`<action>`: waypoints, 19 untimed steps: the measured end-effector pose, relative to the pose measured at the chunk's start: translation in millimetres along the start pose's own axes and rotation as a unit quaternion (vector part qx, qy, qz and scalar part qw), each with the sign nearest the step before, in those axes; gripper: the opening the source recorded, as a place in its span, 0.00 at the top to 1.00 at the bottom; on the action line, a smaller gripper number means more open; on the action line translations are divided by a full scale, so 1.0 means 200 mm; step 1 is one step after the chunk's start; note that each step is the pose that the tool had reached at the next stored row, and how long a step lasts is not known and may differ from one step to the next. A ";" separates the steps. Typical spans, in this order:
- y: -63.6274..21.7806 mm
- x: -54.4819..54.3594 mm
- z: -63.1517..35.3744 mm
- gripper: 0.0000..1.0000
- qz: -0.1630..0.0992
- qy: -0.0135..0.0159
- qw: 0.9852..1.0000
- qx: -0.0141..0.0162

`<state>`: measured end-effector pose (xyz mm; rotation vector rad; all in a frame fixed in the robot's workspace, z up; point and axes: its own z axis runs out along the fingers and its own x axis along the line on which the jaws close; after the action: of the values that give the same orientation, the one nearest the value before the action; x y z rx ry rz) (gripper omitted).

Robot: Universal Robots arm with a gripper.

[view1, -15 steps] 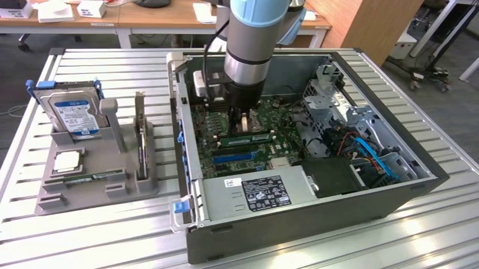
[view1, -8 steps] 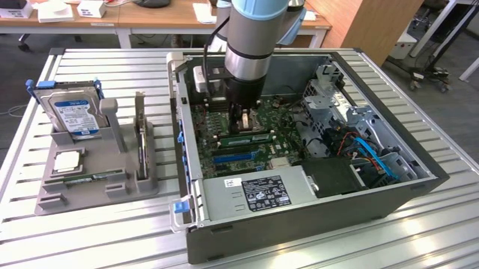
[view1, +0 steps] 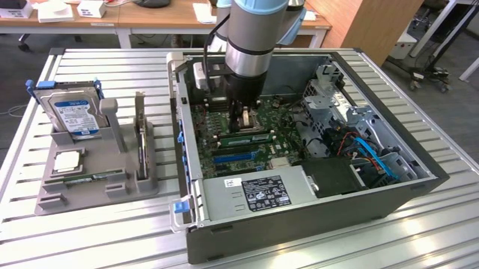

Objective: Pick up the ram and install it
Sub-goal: 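Press down the ram until it locks into place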

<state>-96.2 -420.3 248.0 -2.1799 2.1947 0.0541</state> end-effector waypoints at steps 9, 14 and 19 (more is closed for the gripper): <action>0.000 0.00 -0.008 0.91 0.000 0.000 1.000 0.000; -0.028 0.00 -0.008 0.91 0.000 0.000 1.000 0.000; -0.065 0.00 -0.008 0.91 0.000 0.000 1.000 0.000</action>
<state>-83.2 -420.3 249.6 -2.1799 2.1947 0.0542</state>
